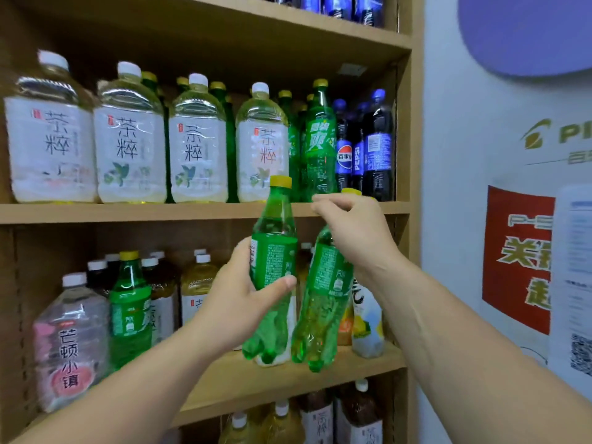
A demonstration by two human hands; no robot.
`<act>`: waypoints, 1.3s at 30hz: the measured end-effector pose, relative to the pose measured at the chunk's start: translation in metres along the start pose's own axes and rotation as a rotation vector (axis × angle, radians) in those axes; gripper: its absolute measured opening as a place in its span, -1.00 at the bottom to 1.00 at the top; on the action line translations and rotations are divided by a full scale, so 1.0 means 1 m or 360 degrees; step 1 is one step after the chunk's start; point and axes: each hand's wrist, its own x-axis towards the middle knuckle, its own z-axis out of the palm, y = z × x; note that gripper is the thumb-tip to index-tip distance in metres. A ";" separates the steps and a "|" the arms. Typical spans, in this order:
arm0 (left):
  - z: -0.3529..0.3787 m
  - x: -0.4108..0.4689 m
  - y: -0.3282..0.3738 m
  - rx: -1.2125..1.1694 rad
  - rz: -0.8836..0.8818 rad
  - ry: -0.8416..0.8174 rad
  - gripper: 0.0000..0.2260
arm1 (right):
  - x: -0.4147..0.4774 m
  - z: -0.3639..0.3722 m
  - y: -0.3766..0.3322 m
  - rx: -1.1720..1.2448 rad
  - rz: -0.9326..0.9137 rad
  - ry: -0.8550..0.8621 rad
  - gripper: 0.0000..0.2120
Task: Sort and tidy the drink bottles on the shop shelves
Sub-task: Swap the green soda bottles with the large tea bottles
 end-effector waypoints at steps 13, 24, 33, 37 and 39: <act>-0.016 0.110 0.078 -0.0138 0.0167 0.0260 -0.66 | 0.155 -0.083 -0.078 -0.0317 -0.0357 0.0379 -0.62; 0.021 0.204 0.083 0.0080 0.0163 0.0414 -0.49 | 0.221 -0.068 -0.057 -0.0511 -0.0518 0.0369 -0.59; 0.047 0.205 0.079 0.0672 0.0443 0.0664 -0.12 | 0.230 -0.057 -0.013 -0.0652 -0.0615 0.0349 -0.62; 0.047 0.200 0.067 0.0999 0.0590 0.0569 -0.30 | 0.221 -0.050 0.001 -0.0915 -0.0605 0.0269 -0.40; 0.048 0.197 0.062 0.1134 0.0622 0.0580 -0.36 | 0.212 -0.045 0.013 -0.0905 -0.0530 0.0120 -0.25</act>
